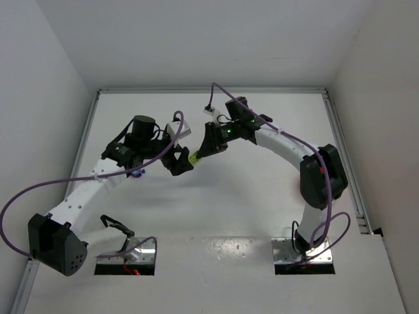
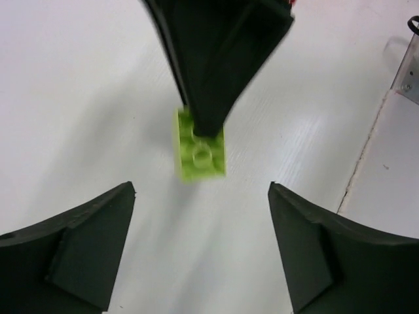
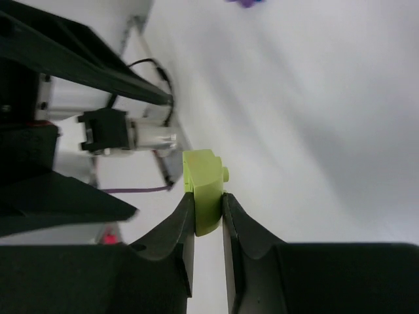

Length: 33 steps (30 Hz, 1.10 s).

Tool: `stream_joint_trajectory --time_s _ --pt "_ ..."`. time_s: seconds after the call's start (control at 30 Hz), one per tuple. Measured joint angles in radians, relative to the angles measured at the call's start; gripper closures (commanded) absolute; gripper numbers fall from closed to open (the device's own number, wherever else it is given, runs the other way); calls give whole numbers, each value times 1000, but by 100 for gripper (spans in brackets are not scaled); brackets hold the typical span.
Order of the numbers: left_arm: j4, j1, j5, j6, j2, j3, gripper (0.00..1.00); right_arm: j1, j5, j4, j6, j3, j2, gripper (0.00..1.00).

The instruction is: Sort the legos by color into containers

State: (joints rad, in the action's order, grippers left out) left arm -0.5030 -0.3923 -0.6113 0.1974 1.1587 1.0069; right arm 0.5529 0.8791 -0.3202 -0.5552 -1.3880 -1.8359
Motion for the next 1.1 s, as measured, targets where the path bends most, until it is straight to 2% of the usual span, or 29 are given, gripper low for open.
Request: stream_joint_trajectory --time_s 0.03,0.2,0.43,0.63,0.87,1.1 --pt "-1 0 4 1 -1 0 6 -18 -24 -32 36 0 11 100" --pt "-29 13 11 8 -4 15 0 -158 -174 -203 231 -35 67 100" --pt "-75 89 9 49 -7 64 0 -390 -455 -452 630 -169 127 100" --pt "-95 154 2 64 8 64 0 -577 -665 -642 898 -184 225 100" --pt "-102 232 -14 66 39 64 0 -749 -802 -744 1028 -106 338 100" --pt "-102 266 -43 68 39 64 0 -779 -858 -766 1072 4 363 100"
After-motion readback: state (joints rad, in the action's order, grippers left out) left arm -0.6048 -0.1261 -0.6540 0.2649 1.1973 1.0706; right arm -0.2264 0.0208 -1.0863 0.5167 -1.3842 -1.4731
